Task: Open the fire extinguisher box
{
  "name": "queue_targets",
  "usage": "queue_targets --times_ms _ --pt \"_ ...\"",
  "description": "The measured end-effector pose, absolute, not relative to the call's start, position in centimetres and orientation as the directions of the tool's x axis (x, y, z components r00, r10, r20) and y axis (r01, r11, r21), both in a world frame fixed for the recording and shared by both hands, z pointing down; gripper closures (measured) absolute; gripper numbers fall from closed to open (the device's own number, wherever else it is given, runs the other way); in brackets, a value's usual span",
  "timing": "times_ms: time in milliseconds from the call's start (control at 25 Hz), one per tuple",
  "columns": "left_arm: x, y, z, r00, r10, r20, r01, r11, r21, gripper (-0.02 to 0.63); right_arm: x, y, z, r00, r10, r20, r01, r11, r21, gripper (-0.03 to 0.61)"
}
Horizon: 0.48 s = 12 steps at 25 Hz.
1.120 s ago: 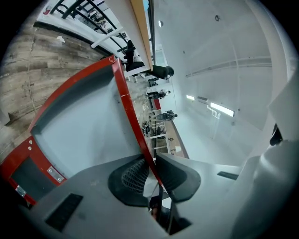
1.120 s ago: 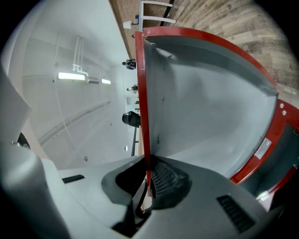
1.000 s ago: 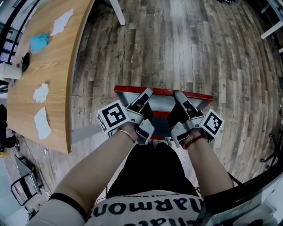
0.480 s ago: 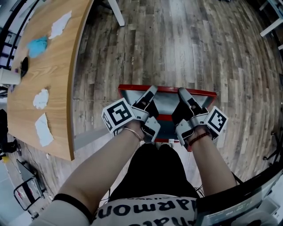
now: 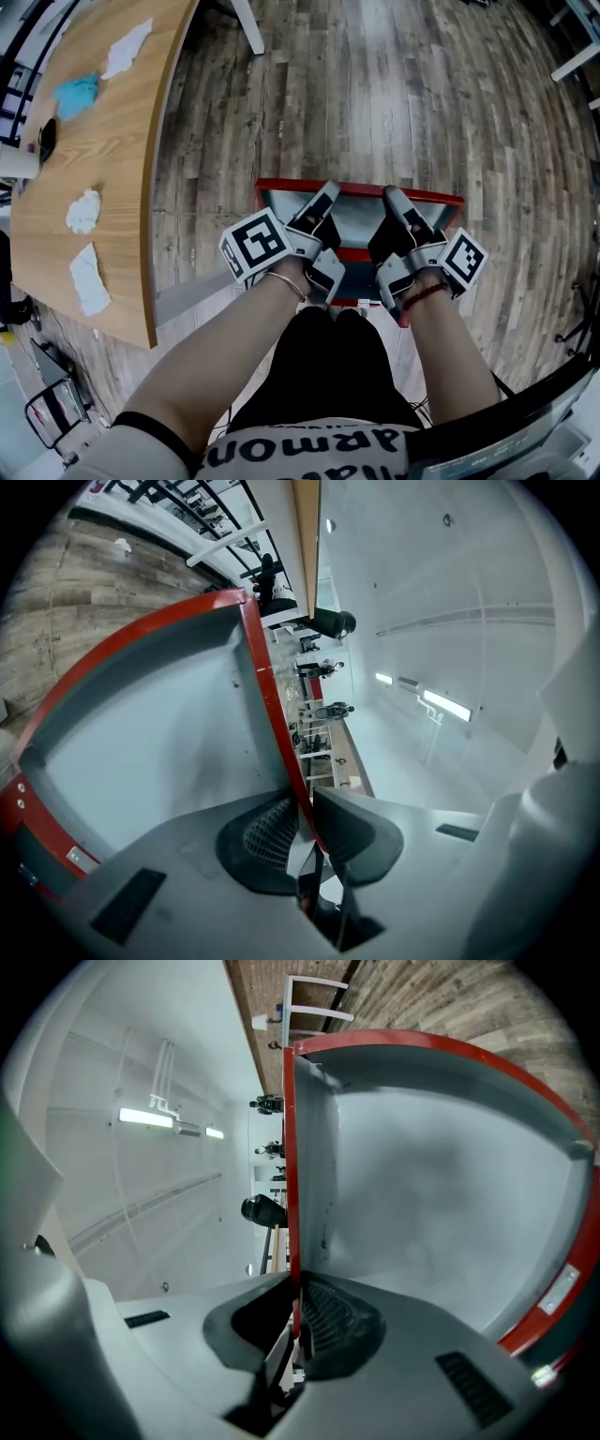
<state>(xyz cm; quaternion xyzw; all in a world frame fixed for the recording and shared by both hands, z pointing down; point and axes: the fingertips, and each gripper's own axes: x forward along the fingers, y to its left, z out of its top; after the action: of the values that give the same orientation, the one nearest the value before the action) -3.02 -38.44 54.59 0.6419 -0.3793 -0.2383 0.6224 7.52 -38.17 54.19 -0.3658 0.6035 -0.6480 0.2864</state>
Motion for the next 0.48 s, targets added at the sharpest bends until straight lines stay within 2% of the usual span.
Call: queue_targets --times_ms 480 --pt "-3.0 -40.5 56.1 0.622 -0.773 0.124 -0.129 0.055 0.990 0.565 7.4 -40.1 56.1 -0.571 -0.806 0.157 -0.094 -0.126 -0.988 0.541"
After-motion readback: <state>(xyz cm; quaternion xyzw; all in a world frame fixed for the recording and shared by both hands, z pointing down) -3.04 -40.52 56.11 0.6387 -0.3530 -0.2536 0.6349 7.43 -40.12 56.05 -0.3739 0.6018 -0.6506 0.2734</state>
